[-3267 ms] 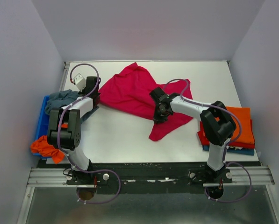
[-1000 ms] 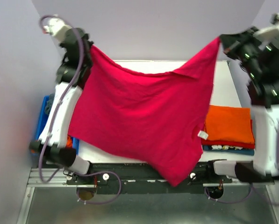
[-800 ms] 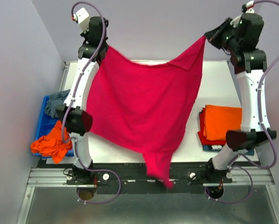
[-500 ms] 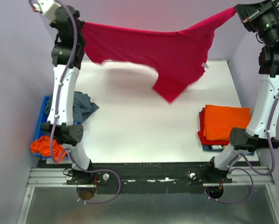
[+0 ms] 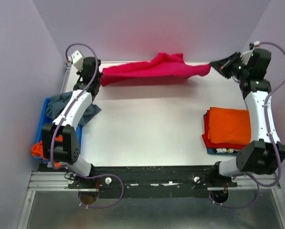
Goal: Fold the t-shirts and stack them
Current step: Flatten out the tshirt
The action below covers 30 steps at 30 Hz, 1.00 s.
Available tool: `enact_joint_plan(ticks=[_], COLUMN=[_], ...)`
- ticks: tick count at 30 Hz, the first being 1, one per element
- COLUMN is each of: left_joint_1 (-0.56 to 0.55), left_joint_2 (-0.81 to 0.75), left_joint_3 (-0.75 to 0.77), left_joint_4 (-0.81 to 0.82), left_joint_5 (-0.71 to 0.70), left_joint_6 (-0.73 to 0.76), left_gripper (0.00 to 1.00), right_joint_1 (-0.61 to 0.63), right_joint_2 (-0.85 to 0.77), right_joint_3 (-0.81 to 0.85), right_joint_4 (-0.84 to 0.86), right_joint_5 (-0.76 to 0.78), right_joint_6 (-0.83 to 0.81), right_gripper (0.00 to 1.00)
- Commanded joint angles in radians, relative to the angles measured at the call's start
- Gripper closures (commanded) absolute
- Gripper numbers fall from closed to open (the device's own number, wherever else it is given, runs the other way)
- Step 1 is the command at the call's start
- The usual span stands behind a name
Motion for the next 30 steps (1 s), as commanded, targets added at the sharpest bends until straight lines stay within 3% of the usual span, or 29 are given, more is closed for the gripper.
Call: enact_joint_plan(ticks=[1,5,10,16,20,30], left_joint_1=[-0.001,-0.03,-0.127,-0.121,-0.098,-0.083], left_joint_2=[-0.133,-0.219,-0.322,-0.507,-0.56,-0.376], left_joint_3=[-0.216,-0.385,-0.519,-0.657,-0.697,-0.62], left_joint_4=[0.102,0.088,-0.054,-0.157,-0.148,-0.166], left_joint_5=[-0.057,-0.023,-0.161,-0.213,-0.21,-0.178], left_joint_6=[-0.044,-0.102,-0.188,-0.254,-0.271,-0.322], left_gripper=[1.0,1.0,1.0,1.0,1.0,1.0], right_joint_1=[-0.005,0.002,0.002,0.003,0.005,0.055], right_joint_2=[-0.214,-0.405,-0.643,-0.818,-0.783,-0.418], right_joint_3=[-0.313,-0.568,-0.708,-0.881,-0.86,-0.662], right_joint_4=[0.086,0.069,-0.123,-0.193,-0.189,-0.054], right_joint_5=[0.018,0.132,0.273,0.203,0.267,0.299], right_joint_6=[0.02,0.033,-0.097,-0.16,-0.182,-0.104], right_gripper=[0.99,0.99,0.99,0.99,0.99,0.99])
